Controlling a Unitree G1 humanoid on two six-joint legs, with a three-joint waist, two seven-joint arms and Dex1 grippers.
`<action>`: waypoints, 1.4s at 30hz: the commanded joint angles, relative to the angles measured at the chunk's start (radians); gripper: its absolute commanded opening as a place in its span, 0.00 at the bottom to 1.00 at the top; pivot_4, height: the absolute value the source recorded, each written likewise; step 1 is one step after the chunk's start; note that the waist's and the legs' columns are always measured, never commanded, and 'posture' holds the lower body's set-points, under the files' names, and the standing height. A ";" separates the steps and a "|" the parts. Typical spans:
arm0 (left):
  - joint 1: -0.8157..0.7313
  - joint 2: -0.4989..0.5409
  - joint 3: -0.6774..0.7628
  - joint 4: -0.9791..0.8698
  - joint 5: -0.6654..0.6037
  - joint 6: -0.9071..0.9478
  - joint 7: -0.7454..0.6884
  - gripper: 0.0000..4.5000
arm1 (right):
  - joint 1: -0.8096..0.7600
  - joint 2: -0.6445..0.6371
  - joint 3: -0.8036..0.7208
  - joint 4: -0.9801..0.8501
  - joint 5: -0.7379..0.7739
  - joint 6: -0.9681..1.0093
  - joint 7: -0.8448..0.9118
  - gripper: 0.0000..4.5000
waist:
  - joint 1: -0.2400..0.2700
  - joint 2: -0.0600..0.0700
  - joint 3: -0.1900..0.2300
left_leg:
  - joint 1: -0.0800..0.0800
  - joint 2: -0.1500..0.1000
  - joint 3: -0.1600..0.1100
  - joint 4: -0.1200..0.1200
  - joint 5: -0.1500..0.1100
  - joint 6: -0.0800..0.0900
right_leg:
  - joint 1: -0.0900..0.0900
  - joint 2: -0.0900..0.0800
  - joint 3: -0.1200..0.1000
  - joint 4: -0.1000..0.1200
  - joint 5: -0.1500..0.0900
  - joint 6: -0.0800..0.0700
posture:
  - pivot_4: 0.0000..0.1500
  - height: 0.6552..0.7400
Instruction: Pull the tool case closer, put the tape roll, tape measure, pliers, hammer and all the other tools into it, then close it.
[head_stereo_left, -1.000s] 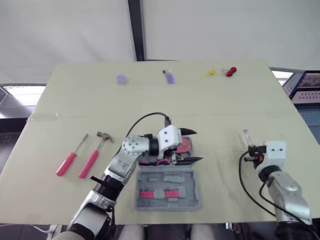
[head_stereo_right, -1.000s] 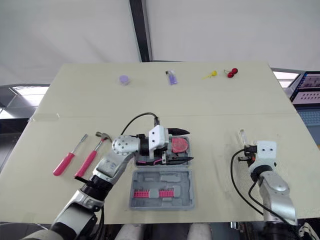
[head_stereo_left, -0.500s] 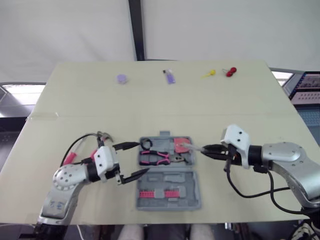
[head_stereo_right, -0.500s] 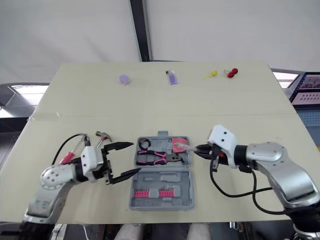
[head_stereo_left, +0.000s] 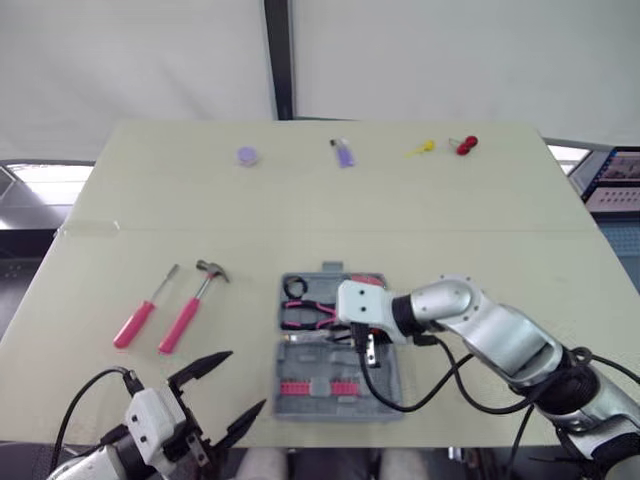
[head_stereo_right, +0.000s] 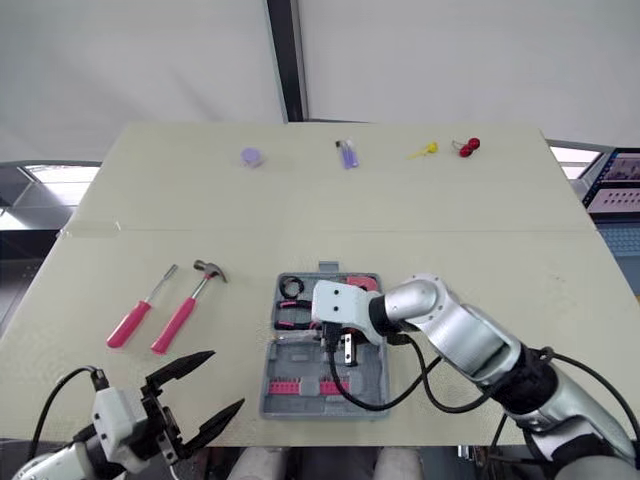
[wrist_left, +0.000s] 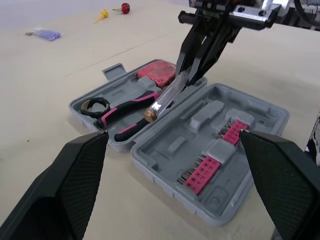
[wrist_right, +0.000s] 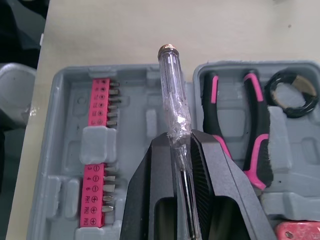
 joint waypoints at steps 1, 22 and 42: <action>0.052 -0.025 -0.018 -0.023 0.016 -0.039 0.032 1.00 | -0.023 0.020 0.041 -0.010 -0.048 0.002 0.004 0.00 | -0.001 0.000 0.000 | 0.000 0.000 0.000 0.000 0.000 0.000 | 0.000 0.000 0.000 0.000 0.000 0.000 | 1.00 1.00; 0.000 -0.034 -0.030 0.039 0.036 -0.053 0.118 1.00 | -0.018 0.094 0.090 0.059 -0.168 0.017 0.011 0.00 | -0.004 0.000 0.000 | -0.003 0.002 0.001 0.000 0.000 0.000 | -0.004 0.002 0.000 0.001 0.000 -0.001 | 1.00 1.00; -0.032 -0.017 -0.032 0.055 0.035 -0.046 0.131 1.00 | 0.014 0.106 0.098 0.054 -0.173 0.054 0.010 0.00 | -0.016 0.000 0.000 | -0.003 0.002 0.001 0.000 0.000 -0.001 | -0.005 0.002 0.000 0.001 0.000 -0.001 | 1.00 1.00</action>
